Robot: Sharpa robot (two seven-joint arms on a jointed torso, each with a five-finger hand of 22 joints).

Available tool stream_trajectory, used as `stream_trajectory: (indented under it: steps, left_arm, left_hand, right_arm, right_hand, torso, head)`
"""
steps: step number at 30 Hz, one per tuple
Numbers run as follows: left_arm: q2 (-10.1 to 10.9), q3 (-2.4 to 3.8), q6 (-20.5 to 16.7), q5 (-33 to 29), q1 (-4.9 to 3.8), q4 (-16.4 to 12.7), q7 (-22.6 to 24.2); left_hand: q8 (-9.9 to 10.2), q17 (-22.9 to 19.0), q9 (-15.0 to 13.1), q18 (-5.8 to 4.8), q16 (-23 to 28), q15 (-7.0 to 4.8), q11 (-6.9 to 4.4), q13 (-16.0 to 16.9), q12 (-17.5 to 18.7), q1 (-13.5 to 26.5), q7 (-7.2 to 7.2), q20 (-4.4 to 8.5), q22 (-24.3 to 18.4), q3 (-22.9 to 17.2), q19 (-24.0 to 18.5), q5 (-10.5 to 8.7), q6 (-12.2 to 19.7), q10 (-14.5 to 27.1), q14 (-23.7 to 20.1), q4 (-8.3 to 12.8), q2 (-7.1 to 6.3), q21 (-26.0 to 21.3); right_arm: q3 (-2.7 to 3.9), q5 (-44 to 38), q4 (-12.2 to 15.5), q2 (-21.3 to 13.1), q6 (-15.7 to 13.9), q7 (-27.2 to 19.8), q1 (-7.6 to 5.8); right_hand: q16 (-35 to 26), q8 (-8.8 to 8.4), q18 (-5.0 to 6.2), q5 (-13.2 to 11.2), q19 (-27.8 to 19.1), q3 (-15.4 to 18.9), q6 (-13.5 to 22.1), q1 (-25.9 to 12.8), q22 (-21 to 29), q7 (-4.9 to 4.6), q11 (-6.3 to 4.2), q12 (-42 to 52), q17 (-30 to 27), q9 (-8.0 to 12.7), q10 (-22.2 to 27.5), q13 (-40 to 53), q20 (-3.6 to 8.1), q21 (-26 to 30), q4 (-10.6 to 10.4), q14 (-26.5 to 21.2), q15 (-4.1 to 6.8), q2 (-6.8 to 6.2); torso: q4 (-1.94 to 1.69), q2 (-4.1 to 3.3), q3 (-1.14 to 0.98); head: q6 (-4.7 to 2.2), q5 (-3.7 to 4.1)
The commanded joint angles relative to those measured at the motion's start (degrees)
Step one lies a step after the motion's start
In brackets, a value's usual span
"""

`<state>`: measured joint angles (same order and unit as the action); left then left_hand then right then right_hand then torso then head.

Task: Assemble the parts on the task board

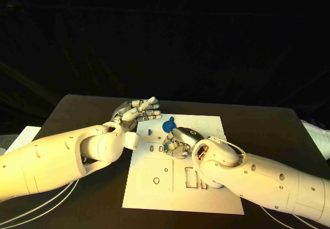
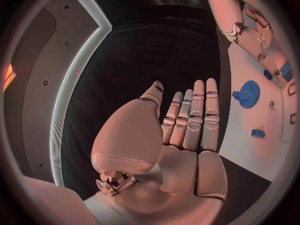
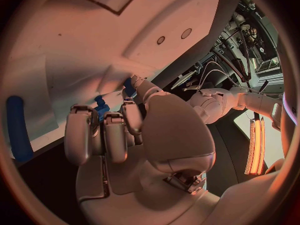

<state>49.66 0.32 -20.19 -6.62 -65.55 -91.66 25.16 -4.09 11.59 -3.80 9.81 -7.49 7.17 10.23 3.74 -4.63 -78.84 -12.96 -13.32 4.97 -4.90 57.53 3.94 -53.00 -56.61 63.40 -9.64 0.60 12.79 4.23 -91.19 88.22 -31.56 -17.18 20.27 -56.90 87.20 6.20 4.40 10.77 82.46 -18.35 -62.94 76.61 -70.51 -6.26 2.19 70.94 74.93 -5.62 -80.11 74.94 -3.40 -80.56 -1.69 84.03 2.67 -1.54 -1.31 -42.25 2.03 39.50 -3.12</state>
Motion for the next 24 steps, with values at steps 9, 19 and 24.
stream_trajectory:
  steps: [9,19,24]
  left_arm:
    - [-0.26,0.03,1.01,-0.18,-0.03,-0.20,0.47]
    - [-0.23,0.03,1.00,-0.18,-0.03,-0.21,0.45]
    - [-0.24,0.03,1.03,-0.18,-0.03,-0.17,0.42]
  left_hand:
    - [0.31,0.08,0.09,0.61,0.38,0.08,0.01,-0.09,0.31,-0.09,-0.01,0.03,-0.04,-0.03,0.56,-0.16,-0.19,0.07,0.19,0.33,0.70,-0.27]
    - [0.31,0.08,0.09,0.61,0.38,0.08,0.01,-0.09,0.31,-0.09,-0.01,0.03,-0.04,-0.03,0.56,-0.16,-0.19,0.07,0.19,0.33,0.70,-0.27]
    - [0.31,0.08,0.09,0.61,0.38,0.08,0.01,-0.09,0.31,-0.09,-0.01,0.03,-0.04,-0.03,0.56,-0.16,-0.19,0.07,0.19,0.33,0.70,-0.27]
  right_arm:
    - [-0.21,-0.93,-0.74,0.28,2.51,1.22,0.20]
    - [-0.26,-1.37,-0.57,0.11,4.06,1.88,0.20]
    - [-0.30,-1.47,-0.52,0.11,4.67,2.13,0.20]
  right_hand:
    - [-0.36,-0.03,-0.51,0.16,-0.20,0.08,-0.52,-0.33,0.08,0.22,-1.05,-0.91,8.75,-2.29,-0.73,0.72,0.38,0.43,-0.29,4.65,0.29,0.21]
    - [-0.42,-0.87,-0.48,-0.03,-0.28,0.45,0.59,-1.25,0.33,-0.26,-0.69,-3.13,8.74,-2.14,0.45,-0.70,0.22,0.64,-0.24,4.64,0.04,-1.03]
    - [-0.46,-1.38,-0.54,0.14,-0.18,0.87,1.27,-1.87,0.09,-0.58,-0.42,-4.02,8.71,-1.96,0.93,-1.29,0.06,0.55,-0.33,4.64,-0.17,-1.86]
  torso:
    - [-0.02,0.03,-0.01]
    - [-0.03,0.01,0.01]
    - [-0.02,-0.01,0.00]
  head:
    - [0.13,0.03]
    - [0.17,0.08]
    - [0.16,0.25]
